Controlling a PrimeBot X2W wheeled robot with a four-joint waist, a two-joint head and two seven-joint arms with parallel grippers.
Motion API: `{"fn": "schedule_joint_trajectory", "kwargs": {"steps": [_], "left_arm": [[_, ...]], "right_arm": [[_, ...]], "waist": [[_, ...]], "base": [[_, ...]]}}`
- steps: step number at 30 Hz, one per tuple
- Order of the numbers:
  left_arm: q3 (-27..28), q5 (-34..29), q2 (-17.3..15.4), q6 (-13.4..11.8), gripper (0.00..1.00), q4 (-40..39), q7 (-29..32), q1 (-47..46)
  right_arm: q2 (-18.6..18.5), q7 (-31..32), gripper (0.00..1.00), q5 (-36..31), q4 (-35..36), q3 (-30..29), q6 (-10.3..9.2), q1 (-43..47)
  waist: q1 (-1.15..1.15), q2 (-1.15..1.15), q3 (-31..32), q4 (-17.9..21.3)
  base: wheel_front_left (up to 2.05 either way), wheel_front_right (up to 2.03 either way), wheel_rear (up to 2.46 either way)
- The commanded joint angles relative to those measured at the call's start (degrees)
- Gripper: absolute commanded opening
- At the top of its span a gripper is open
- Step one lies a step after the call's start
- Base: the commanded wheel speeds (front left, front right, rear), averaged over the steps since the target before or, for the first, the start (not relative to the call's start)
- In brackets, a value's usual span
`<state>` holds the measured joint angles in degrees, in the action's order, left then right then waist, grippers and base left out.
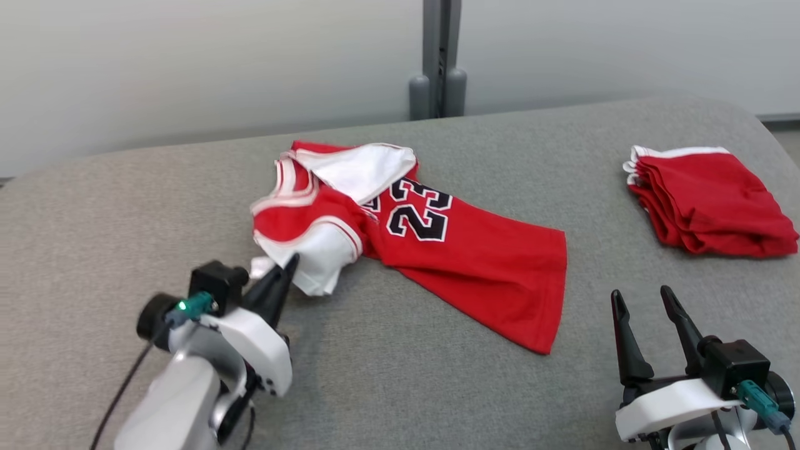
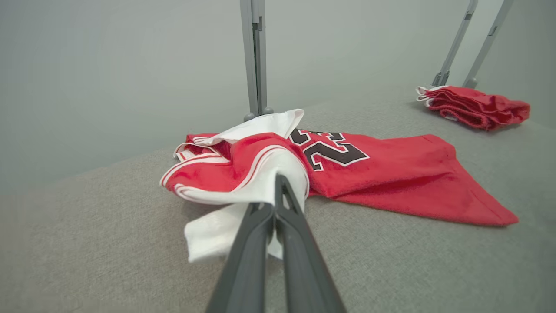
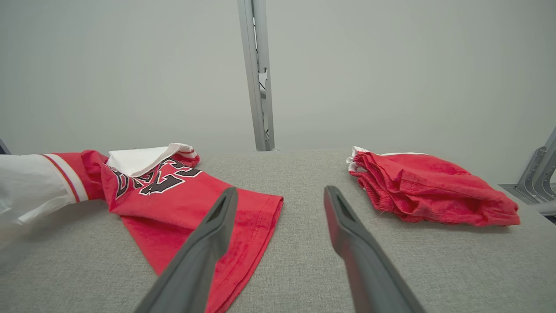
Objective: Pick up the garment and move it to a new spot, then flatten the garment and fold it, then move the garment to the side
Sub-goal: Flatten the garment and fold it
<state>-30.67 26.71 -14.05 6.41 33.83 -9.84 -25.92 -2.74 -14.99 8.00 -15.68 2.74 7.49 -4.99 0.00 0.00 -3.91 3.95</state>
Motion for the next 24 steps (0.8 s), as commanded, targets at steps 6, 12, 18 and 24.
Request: {"fn": "schedule_joint_trajectory", "kwargs": {"steps": [6, 12, 18, 24], "left_arm": [[0.61, 4.09, -1.51, -6.18, 0.00, -18.26, 8.81, 13.13], [1.41, 7.28, -3.11, -11.48, 0.00, -30.10, 15.12, 22.58], [3.48, 8.16, -3.37, -12.41, 0.00, -26.68, 14.85, 20.65], [5.59, 9.92, -2.95, -11.71, 0.00, -19.13, 13.67, 17.23]], "right_arm": [[-0.34, -0.28, 1.00, 0.12, 0.32, 0.14, 0.01, 1.59], [-0.33, -0.28, 1.00, 0.30, 0.56, 0.18, 0.01, 1.03], [-0.34, -0.28, 1.00, 0.34, -0.03, 1.02, 0.01, -0.73], [-0.33, -0.28, 1.00, -0.46, -0.90, 0.82, 0.01, -1.59]], "waist": [[0.00, 0.00, 1.63, -1.89], [0.00, 0.00, 0.11, -2.15], [0.00, 0.00, -1.55, -1.16], [0.00, 0.00, -3.16, 0.07]], "base": [[0.00, 0.00, 0.00], [0.00, 0.00, 0.00], [0.00, 0.00, 0.00], [0.00, 0.00, 0.00]]}}
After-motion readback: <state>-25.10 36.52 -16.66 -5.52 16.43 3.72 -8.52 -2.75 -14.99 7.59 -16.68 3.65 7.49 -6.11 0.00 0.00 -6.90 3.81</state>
